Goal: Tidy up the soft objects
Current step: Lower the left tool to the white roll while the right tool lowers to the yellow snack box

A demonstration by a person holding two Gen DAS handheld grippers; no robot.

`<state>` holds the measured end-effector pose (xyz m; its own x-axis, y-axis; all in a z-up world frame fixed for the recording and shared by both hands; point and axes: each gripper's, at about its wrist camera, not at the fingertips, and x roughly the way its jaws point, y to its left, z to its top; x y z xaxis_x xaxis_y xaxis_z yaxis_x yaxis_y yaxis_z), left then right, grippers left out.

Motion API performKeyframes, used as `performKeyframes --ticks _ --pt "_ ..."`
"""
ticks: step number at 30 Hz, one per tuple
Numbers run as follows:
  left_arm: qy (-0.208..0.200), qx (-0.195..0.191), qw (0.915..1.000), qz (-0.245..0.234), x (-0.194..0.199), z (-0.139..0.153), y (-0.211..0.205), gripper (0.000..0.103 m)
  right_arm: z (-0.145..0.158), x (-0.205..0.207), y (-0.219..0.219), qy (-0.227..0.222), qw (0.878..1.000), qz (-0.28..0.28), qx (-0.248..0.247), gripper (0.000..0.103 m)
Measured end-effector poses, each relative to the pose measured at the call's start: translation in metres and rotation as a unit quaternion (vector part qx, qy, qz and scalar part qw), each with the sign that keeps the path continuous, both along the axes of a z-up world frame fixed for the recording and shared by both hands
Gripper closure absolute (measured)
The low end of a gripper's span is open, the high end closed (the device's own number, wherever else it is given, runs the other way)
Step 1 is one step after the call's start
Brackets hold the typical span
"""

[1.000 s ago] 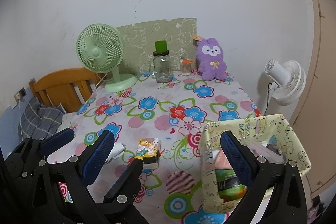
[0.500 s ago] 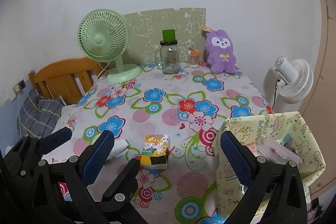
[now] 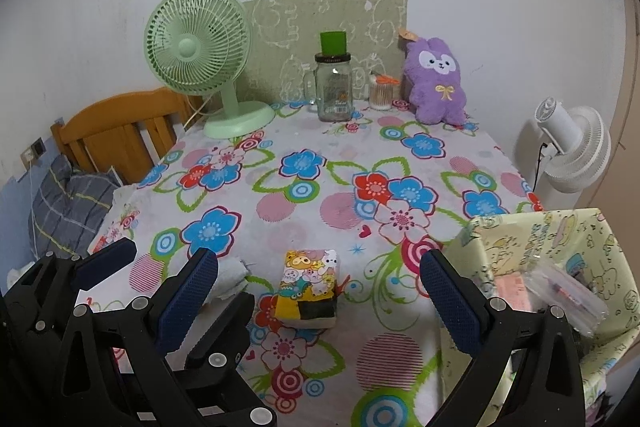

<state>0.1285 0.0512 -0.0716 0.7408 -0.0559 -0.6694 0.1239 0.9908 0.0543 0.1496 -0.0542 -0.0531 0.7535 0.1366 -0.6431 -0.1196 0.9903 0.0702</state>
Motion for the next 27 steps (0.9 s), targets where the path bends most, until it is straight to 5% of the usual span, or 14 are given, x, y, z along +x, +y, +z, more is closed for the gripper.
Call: performKeyframes --ticks 27 --pt "0.086 0.014 0.9957 0.031 0.054 -0.064 0.024 0.014 -0.071 0.058 0.015 0.092 0.996 -0.010 0.001 0.006"
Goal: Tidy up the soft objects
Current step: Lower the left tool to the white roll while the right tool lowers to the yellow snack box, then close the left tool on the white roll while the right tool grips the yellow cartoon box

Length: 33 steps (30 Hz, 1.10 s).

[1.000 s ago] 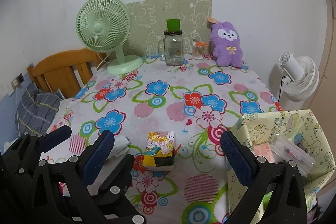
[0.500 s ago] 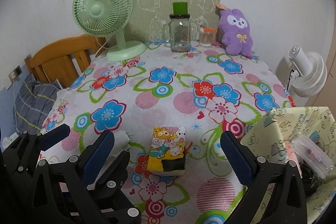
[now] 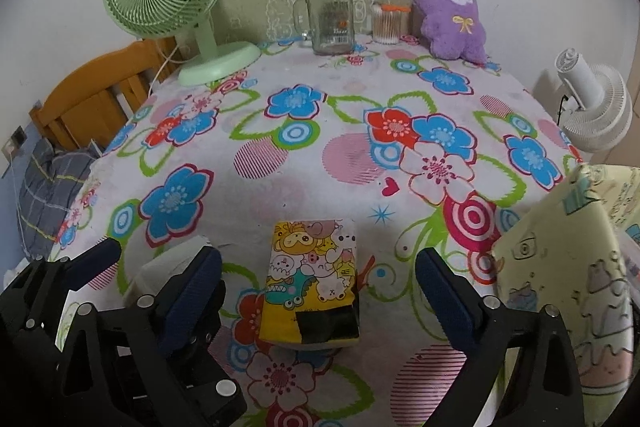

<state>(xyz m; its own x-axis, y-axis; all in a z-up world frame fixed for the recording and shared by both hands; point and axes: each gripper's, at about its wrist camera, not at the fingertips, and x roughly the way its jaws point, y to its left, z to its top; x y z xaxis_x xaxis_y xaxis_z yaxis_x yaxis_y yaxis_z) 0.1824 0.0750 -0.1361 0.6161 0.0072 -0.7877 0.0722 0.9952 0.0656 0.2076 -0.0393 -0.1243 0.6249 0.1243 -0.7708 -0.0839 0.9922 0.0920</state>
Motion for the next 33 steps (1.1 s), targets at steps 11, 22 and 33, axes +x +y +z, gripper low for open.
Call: performKeyframes --ticks 11,22,33 --pt "0.023 0.009 0.9997 0.001 0.010 -0.017 0.002 0.014 -0.022 0.014 0.005 0.041 0.999 0.011 0.013 0.037" --pt "0.019 -0.019 0.9993 -0.026 0.007 -0.016 -0.001 0.044 -0.024 0.017 0.004 0.047 0.999 0.005 0.006 0.052" --pt "0.031 -0.031 0.9980 -0.046 -0.003 -0.013 -0.009 0.081 -0.020 0.007 0.005 0.050 0.999 0.015 0.005 0.052"
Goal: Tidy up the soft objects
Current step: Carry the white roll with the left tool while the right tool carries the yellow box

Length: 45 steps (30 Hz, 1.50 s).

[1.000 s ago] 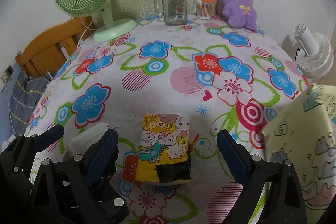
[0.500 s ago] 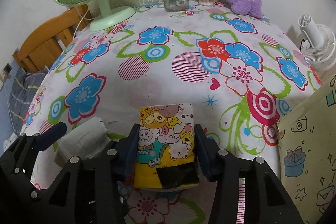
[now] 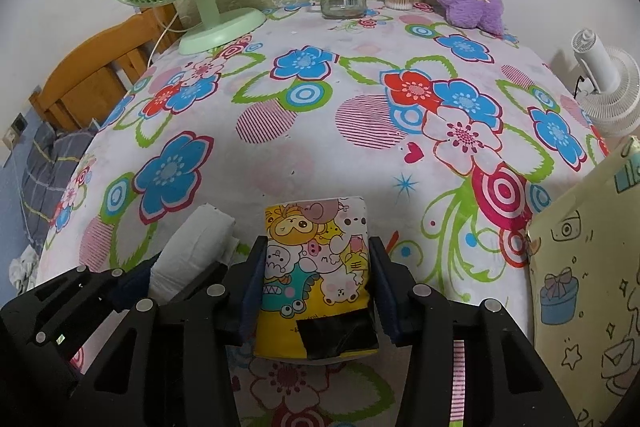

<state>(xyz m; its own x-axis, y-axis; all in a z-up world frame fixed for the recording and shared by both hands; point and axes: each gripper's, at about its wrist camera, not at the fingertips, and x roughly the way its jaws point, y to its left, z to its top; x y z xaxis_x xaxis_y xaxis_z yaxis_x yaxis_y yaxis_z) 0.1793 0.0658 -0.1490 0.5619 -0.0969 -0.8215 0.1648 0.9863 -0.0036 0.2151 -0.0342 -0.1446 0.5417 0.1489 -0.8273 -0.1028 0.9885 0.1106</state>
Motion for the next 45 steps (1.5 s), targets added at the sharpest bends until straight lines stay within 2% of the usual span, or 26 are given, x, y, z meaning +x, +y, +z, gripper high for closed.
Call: performKeyframes --ticks 23,45 --pt "-0.045 -0.008 0.9982 0.039 -0.038 0.030 -0.017 0.081 0.036 -0.039 -0.018 -0.051 0.999 0.006 -0.002 0.052" --pt "-0.101 0.000 0.9941 0.040 -0.074 0.073 -0.037 0.081 0.082 -0.078 -0.036 -0.108 0.994 0.019 -0.003 0.052"
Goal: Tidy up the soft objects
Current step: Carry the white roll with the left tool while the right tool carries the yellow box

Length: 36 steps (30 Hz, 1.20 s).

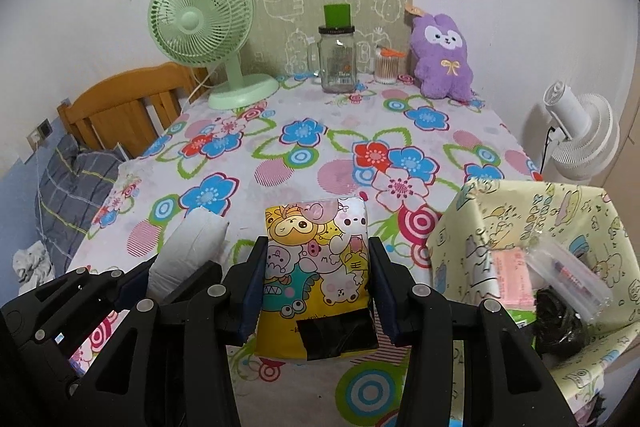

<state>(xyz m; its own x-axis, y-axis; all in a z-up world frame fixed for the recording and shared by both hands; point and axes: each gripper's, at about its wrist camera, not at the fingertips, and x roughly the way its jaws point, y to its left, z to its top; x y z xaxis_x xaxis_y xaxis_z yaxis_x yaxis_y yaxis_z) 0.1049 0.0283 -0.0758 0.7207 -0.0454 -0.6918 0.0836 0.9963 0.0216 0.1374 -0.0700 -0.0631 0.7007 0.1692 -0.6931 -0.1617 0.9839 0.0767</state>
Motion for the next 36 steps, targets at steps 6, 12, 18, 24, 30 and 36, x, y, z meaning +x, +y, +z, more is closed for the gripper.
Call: performKeyframes --ticks 6,12,18,24,30,36 --pt "-0.017 0.000 0.9998 0.002 -0.009 0.015 -0.002 0.081 0.016 -0.008 -0.004 -0.018 1.000 0.004 0.002 0.052" --pt "-0.033 0.002 0.9994 0.003 -0.015 0.032 -0.005 0.081 0.033 -0.015 -0.006 -0.034 0.999 0.009 0.006 0.052" --pt "-0.048 0.002 0.9988 0.005 -0.016 0.048 -0.008 0.081 0.051 -0.017 -0.010 -0.049 0.999 0.015 0.014 0.052" --pt "-0.060 0.000 0.9982 0.000 -0.017 0.061 -0.015 0.081 0.065 -0.018 -0.017 -0.059 0.998 0.012 0.018 0.052" --pt "-0.069 0.001 0.9976 -0.008 -0.018 0.068 -0.022 0.081 0.074 -0.021 -0.026 -0.069 0.997 0.007 0.020 0.052" --pt "-0.072 -0.001 0.9974 -0.011 -0.018 0.070 -0.031 0.081 0.076 -0.023 -0.036 -0.073 0.997 0.004 0.019 0.052"
